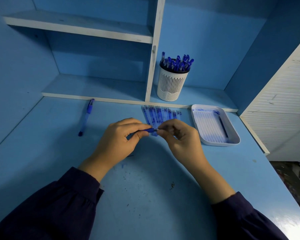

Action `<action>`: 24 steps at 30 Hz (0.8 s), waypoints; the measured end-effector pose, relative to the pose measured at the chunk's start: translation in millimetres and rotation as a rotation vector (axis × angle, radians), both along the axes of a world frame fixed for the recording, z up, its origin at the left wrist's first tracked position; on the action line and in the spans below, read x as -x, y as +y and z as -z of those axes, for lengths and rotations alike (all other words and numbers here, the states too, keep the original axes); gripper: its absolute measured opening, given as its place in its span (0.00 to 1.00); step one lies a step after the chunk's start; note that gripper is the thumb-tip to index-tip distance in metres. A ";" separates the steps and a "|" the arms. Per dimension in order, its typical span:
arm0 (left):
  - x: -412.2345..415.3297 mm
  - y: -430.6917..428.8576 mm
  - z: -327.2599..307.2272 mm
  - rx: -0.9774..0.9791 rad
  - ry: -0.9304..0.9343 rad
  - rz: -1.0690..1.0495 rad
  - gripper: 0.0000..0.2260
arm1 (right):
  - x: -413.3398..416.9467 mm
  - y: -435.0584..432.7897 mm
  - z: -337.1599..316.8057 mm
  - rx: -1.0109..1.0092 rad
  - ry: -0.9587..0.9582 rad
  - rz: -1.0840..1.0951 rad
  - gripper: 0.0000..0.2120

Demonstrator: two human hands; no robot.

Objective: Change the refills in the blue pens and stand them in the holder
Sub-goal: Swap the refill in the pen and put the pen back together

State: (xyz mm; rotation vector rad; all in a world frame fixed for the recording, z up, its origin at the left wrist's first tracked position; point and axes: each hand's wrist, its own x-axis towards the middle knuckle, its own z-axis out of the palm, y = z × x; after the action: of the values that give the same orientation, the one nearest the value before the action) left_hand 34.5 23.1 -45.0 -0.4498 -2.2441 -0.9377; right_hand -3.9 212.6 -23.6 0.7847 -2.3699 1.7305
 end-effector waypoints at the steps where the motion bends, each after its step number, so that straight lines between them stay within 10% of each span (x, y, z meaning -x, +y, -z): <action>1: 0.1 -0.7 -0.2 0.000 -0.007 0.000 0.08 | 0.3 -1.0 -0.5 0.010 -0.040 0.003 0.05; 7: 2.4 -13.0 -1.9 -0.099 -0.126 -0.036 0.08 | 5.5 -7.0 -1.7 0.261 -0.415 -0.028 0.03; 15: 5.4 -38.8 -0.9 -0.158 -0.186 -0.193 0.08 | 18.8 -25.9 14.4 -0.337 0.240 -0.030 0.10; 24: 7.6 -45.6 2.1 -0.128 -0.222 -0.226 0.09 | 32.6 -45.1 21.1 -0.479 0.397 -0.197 0.07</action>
State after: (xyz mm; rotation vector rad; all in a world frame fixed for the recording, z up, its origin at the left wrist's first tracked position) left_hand 27.0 -22.5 -47.1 -0.0340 -2.3526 -1.0445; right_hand -36.5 167.5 -44.7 1.3211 -2.4950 0.9246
